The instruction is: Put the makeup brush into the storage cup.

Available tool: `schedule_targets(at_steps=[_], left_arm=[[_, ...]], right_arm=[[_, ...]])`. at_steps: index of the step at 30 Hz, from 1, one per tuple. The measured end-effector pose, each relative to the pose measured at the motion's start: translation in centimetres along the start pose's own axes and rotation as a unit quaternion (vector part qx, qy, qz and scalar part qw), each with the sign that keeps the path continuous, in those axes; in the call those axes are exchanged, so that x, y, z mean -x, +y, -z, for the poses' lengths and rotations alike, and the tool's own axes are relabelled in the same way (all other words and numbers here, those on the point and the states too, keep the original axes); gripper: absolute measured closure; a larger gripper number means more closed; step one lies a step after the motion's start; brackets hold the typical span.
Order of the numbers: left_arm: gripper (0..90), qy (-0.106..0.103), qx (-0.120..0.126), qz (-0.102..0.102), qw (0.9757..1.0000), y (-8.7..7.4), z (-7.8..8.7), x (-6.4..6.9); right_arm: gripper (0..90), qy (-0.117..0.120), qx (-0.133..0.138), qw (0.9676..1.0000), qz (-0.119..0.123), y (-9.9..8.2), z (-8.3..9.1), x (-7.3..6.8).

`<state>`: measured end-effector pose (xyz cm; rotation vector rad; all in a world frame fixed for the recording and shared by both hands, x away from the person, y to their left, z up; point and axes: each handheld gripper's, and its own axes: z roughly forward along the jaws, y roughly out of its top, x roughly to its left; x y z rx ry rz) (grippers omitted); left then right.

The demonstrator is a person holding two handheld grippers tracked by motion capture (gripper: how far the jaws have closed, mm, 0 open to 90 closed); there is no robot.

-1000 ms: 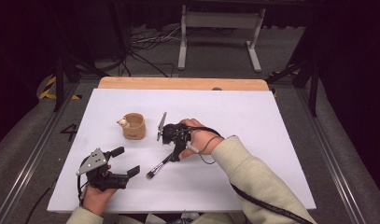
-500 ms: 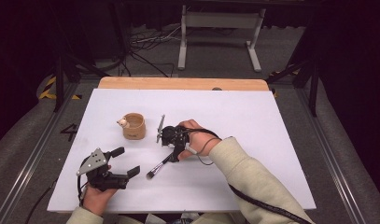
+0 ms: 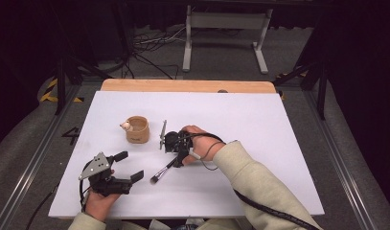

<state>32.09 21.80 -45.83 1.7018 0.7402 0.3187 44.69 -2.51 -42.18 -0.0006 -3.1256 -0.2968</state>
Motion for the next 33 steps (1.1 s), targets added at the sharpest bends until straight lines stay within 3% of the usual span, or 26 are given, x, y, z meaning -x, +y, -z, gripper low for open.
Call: schedule_targets(at_steps=[6, 10, 17, 24, 33], left_arm=[[3.3, 0.001, 0.0, 0.001, 1.0, -0.02, -0.02, -0.02], [3.3, 0.001, 0.0, 0.001, 1.0, -0.03, -0.01, -0.01], [3.3, 0.002, -0.001, 0.001, 1.0, -0.02, 0.01, 0.01], [3.6, 0.003, -0.002, 0.0, 1.0, -0.01, 0.07, 0.03], [3.7, 0.002, -0.002, 0.0, 1.0, 0.0, 0.05, 0.03]], right_arm=[[45.3, 0.002, -0.007, 1.0, 0.004, 0.19, -0.21, -0.18], [55.3, 0.003, -0.009, 0.9999, 0.01, 0.28, -0.29, -0.18], [61.8, 0.002, -0.019, 0.9996, 0.02, 0.52, -0.27, -0.18], [79.4, 0.008, -0.029, 0.9992, 0.025, 0.66, -0.25, -0.35], [80.3, 0.004, -0.034, 0.9991, 0.023, 0.74, -0.24, -0.49]])
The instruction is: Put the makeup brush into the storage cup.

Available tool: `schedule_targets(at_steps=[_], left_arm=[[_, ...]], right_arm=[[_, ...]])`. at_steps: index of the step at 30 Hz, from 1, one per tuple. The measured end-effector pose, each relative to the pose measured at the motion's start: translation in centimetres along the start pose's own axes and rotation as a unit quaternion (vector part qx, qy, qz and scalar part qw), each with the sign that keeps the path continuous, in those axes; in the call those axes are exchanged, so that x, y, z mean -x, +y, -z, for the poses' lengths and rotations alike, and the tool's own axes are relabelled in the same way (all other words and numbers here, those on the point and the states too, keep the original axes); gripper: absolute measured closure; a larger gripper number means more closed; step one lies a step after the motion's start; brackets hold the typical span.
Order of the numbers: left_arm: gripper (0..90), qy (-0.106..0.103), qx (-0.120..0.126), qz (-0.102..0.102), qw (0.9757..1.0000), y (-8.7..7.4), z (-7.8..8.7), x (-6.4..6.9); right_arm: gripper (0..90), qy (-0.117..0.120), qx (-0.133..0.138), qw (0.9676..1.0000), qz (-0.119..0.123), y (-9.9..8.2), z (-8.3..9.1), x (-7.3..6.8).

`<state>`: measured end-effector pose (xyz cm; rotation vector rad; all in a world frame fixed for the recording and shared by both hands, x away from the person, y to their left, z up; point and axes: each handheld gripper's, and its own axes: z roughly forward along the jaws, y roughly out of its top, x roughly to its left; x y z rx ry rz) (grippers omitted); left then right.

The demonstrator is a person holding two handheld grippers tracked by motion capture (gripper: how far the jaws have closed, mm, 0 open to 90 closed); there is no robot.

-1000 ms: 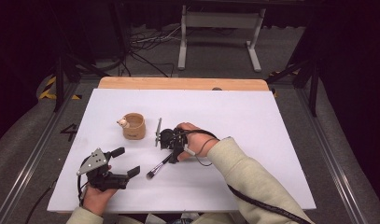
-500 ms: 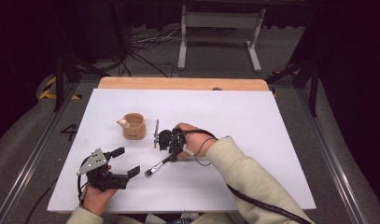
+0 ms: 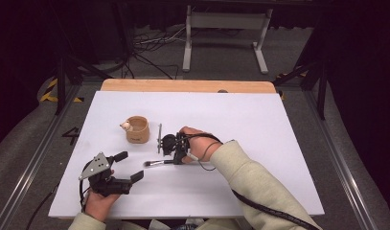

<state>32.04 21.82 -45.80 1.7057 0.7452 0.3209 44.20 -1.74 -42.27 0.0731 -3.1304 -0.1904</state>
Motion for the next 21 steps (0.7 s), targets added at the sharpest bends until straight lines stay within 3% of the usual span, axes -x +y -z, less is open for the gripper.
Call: schedule_targets(at_steps=[9, 17, 21], left_arm=[[3.8, 0.0, -0.004, -0.002, 1.0, 0.0, -0.1, -0.1], [3.8, 0.001, -0.003, -0.004, 1.0, 0.1, -0.2, 0.1], [3.7, 0.0, -0.003, -0.008, 1.0, 0.2, -0.4, 0.1]], right_arm=[[80.5, 0.016, 0.021, 0.9996, -0.011, -0.9, 0.6, -0.2], [80.5, 0.005, 0.071, 0.9971, -0.028, -2.7, 2.6, -1.0], [80.5, -0.006, 0.104, 0.9939, -0.035, -3.8, 3.4, -1.8]])
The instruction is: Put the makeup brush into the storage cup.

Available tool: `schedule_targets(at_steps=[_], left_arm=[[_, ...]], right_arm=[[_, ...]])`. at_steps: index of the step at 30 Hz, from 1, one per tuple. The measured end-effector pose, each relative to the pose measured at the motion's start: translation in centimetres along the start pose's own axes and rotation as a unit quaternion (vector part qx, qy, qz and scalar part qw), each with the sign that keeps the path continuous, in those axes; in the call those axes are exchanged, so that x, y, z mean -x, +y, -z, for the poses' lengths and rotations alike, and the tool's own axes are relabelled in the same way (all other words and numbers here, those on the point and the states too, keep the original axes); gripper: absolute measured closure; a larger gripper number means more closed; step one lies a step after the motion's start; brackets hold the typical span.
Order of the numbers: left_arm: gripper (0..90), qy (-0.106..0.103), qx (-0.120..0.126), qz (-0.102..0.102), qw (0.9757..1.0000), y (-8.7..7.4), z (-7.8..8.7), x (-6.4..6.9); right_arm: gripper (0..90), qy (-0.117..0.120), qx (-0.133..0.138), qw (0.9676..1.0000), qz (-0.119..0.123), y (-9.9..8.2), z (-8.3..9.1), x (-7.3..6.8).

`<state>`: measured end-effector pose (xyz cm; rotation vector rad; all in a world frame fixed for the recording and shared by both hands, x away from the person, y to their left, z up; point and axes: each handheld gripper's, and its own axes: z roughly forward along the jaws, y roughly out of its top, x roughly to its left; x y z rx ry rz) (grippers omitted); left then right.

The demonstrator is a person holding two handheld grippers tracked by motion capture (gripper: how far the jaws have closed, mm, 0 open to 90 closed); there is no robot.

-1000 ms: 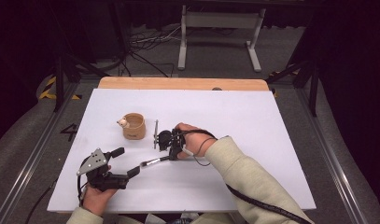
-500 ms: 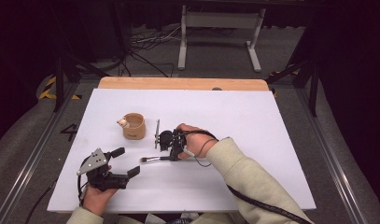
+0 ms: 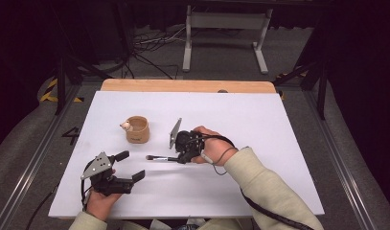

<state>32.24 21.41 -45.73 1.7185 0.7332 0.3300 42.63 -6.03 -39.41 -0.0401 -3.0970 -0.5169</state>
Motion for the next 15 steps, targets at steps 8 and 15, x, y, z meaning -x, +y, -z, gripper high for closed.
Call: schedule_targets(at_steps=[8, 15], left_arm=[[3.4, -0.002, 0.002, -0.004, 1.0, 0.2, -0.3, 0.1], [3.5, -0.008, 0.003, -0.001, 1.0, 0.3, -0.5, 0.0]], right_arm=[[80.5, -0.025, 0.091, 0.9953, -0.019, -2.2, 2.3, -1.4], [80.5, -0.039, 0.157, 0.9858, -0.045, -4.1, 3.2, -3.0]])
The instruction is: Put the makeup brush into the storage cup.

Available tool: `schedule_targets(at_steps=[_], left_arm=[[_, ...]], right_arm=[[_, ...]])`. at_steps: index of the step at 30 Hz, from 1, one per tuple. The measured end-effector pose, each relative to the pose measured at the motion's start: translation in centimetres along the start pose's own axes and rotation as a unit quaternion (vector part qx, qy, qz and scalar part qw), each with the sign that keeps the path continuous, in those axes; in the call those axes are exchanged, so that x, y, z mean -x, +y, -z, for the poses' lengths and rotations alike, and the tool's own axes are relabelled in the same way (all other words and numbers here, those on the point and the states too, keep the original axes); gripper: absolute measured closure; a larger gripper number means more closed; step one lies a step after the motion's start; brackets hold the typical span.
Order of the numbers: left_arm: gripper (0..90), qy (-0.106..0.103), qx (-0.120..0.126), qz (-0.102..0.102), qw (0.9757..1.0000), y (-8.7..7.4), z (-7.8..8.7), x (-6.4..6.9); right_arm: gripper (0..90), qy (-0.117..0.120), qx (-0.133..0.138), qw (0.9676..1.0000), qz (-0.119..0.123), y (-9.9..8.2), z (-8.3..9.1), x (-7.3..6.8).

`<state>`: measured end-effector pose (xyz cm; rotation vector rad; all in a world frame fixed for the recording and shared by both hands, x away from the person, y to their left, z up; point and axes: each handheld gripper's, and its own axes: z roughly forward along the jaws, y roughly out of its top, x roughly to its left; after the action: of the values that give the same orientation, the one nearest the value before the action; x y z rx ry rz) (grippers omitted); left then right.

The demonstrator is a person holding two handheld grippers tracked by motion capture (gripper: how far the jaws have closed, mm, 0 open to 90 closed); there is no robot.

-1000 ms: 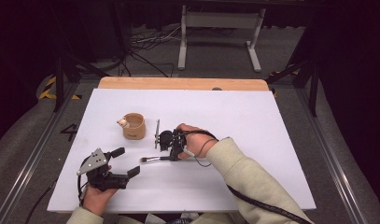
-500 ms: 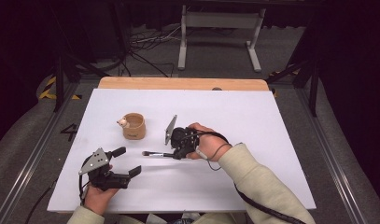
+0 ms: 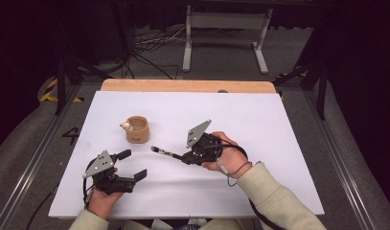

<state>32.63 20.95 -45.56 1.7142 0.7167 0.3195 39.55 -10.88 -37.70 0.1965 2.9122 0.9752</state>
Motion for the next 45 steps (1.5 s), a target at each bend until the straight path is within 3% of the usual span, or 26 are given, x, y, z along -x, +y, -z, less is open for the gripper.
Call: schedule_targets(at_steps=[1, 8, 14, 16, 19, 23, 25, 26, 30, 31, 33, 40, 42, 43, 44, 45], left_arm=[[3.5, 0.0, 0.0, 0.0, 1.0, 0.0, 0.0, 0.0], [3.1, -0.014, 0.001, -0.003, 0.9999, 0.1, -0.5, 0.2], [3.0, -0.015, 0.002, -0.001, 0.9999, 0.2, -0.4, 0.1], [3.0, -0.014, 0.002, -0.001, 0.9999, 0.2, -0.4, 0.2], [2.9, -0.012, -0.001, -0.007, 0.9999, 0.1, -0.4, 0.2], [2.9, -0.011, 0.0, -0.006, 0.9999, 0.2, -0.4, 0.3], [2.9, -0.013, 0.0, -0.004, 0.9999, 0.2, -0.4, 0.3], [2.9, -0.013, 0.001, -0.005, 0.9999, 0.2, -0.4, 0.3], [2.9, -0.016, 0.001, -0.007, 0.9998, 0.3, -0.4, 0.4], [2.9, -0.016, 0.001, -0.007, 0.9998, 0.3, -0.4, 0.4], [2.9, -0.016, 0.001, -0.01, 0.9998, 0.4, -0.5, 0.4], [3.6, -0.025, 0.001, -0.019, 0.9995, 0.5, -1.1, 0.9], [3.7, -0.032, 0.007, -0.021, 0.9992, 0.7, -1.1, 1.0], [4.2, -0.034, 0.008, -0.022, 0.9991, 0.7, -1.1, 1.0], [4.2, -0.037, 0.01, -0.024, 0.999, 0.8, -1.2, 1.1], [4.3, -0.042, 0.012, -0.026, 0.9987, 0.9, -1.3, 1.1]], right_arm=[[80.5, 0.0, 0.0, 1.0, 0.0, 0.0, 0.0, 0.0], [80.4, -0.02, 0.071, 0.9967, -0.034, -2.3, 1.3, -1.1], [80.4, -0.027, 0.118, 0.9917, -0.044, -3.6, 2.2, -1.7], [80.4, -0.031, 0.14, 0.9885, -0.048, -4.1, 2.4, -1.9], [80.3, -0.04, 0.185, 0.9796, -0.068, -5.2, 2.5, -2.2], [80.3, -0.051, 0.202, 0.9759, -0.065, -5.8, 2.5, -2.3], [80.3, -0.05, 0.228, 0.9705, -0.061, -6.3, 2.4, -2.3], [80.3, -0.05, 0.25, 0.9652, -0.059, -6.7, 2.4, -2.4], [80.2, -0.066, 0.275, 0.9575, -0.057, -7.4, 2.5, -2.5], [80.2, -0.066, 0.275, 0.9575, -0.057, -7.4, 2.5, -2.5], [80.2, -0.072, 0.296, 0.9506, -0.061, -8.0, 2.4, -2.6], [80.3, -0.089, 0.328, 0.9385, -0.059, -9.2, 1.9, -2.9], [80.2, -0.091, 0.332, 0.937, -0.059, -9.3, 1.8, -2.9], [80.2, -0.091, 0.353, 0.9295, -0.056, -9.7, 1.6, -3.0], [80.2, -0.091, 0.353, 0.9295, -0.056, -9.7, 1.6, -3.0], [80.2, -0.092, 0.359, 0.9271, -0.057, -9.8, 1.4, -3.0]])
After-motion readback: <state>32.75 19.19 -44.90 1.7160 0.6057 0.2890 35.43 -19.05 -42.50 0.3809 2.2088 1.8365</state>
